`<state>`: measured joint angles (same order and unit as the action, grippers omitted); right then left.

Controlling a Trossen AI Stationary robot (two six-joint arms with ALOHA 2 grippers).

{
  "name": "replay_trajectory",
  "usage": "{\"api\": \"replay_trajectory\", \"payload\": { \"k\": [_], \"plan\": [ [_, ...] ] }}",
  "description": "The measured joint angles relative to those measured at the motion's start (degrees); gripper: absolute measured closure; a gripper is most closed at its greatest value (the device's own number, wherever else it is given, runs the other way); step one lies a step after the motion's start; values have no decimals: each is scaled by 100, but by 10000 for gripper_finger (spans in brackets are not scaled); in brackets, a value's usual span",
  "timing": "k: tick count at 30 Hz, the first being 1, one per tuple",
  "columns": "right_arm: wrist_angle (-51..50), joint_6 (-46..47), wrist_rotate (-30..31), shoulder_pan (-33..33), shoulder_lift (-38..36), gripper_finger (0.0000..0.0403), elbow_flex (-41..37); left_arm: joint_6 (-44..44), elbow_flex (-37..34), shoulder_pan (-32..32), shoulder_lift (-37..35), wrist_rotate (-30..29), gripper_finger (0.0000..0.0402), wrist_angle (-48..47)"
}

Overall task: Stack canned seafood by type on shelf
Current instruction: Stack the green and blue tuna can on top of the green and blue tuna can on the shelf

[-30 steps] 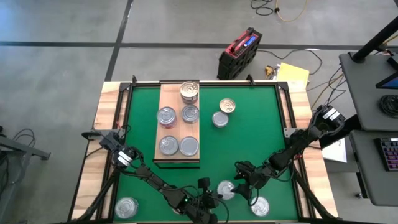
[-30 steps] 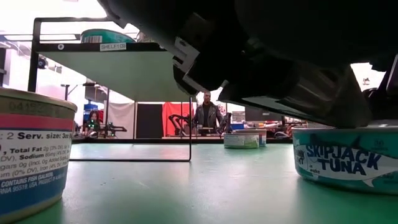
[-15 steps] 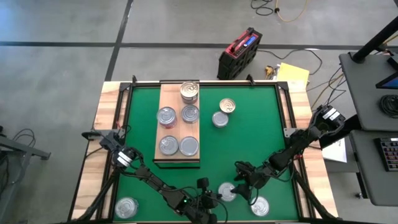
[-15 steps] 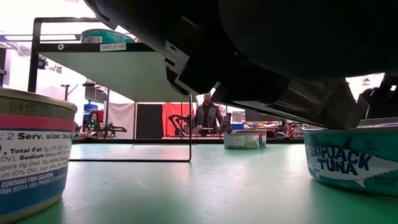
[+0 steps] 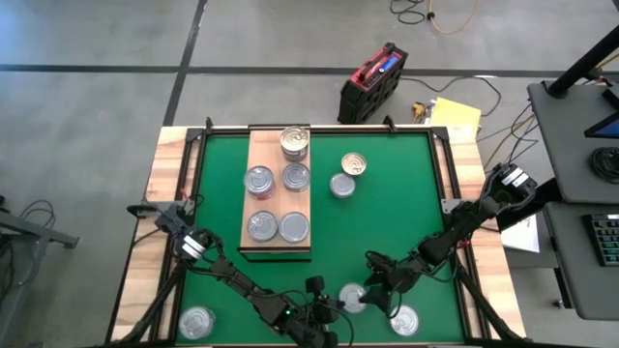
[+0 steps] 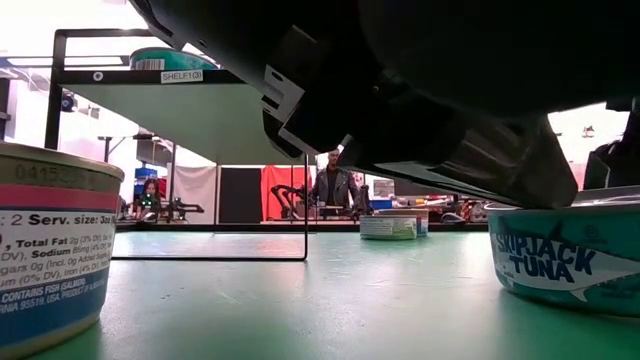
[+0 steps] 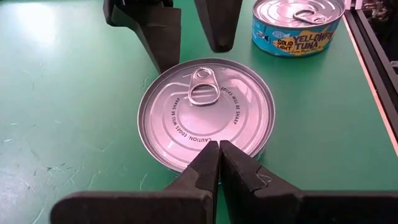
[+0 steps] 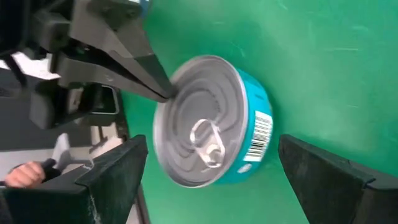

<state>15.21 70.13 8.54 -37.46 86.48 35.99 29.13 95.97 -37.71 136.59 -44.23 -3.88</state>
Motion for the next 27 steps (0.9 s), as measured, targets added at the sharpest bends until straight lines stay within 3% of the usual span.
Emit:
{"api": "replay_trajectory", "payload": {
  "k": [14, 27],
  "plan": [
    [23, 24, 59, 1, 0, 51, 2, 171, -64, -9, 28, -66, 402, -56],
    [107, -1087, 260, 1, 0, 51, 2, 142, -64, 0, 28, -113, 402, 1]
  ]
}}
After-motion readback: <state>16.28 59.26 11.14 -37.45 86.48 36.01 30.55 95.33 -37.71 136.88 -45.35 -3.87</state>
